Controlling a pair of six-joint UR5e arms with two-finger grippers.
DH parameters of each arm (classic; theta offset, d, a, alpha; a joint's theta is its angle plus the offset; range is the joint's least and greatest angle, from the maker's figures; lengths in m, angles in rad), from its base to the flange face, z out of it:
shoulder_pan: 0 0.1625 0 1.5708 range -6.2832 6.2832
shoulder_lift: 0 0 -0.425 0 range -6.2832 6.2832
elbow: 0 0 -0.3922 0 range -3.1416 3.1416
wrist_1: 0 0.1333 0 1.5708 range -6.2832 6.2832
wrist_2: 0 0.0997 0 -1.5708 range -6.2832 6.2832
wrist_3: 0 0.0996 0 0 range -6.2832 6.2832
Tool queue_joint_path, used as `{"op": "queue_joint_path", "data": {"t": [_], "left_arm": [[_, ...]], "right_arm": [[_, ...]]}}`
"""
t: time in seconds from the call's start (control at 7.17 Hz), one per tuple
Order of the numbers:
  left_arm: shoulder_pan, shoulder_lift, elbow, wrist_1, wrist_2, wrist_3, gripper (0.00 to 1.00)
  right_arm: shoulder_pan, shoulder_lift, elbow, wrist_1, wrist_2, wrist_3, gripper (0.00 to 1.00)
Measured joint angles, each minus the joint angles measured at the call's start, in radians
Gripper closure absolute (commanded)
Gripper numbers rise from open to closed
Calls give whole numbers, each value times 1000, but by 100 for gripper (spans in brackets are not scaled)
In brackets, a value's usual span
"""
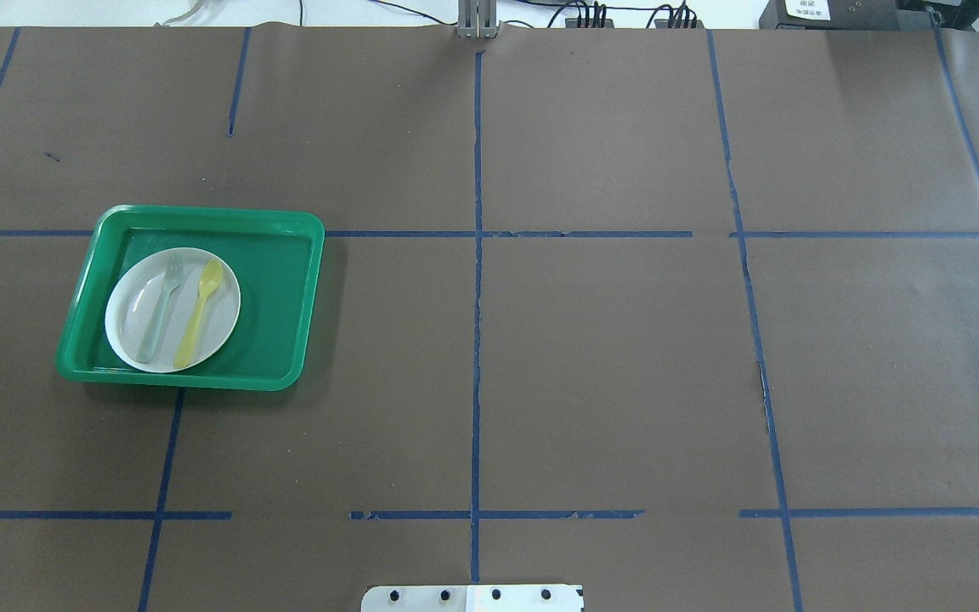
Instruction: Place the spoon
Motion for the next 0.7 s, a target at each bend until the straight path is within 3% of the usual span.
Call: {"op": "queue_joint_path", "data": {"t": [0.7], "left_arm": [[26,44,12,-52,-26,-1,0]], "right_arm": [[0,0,0,0,0,0,0]]}}
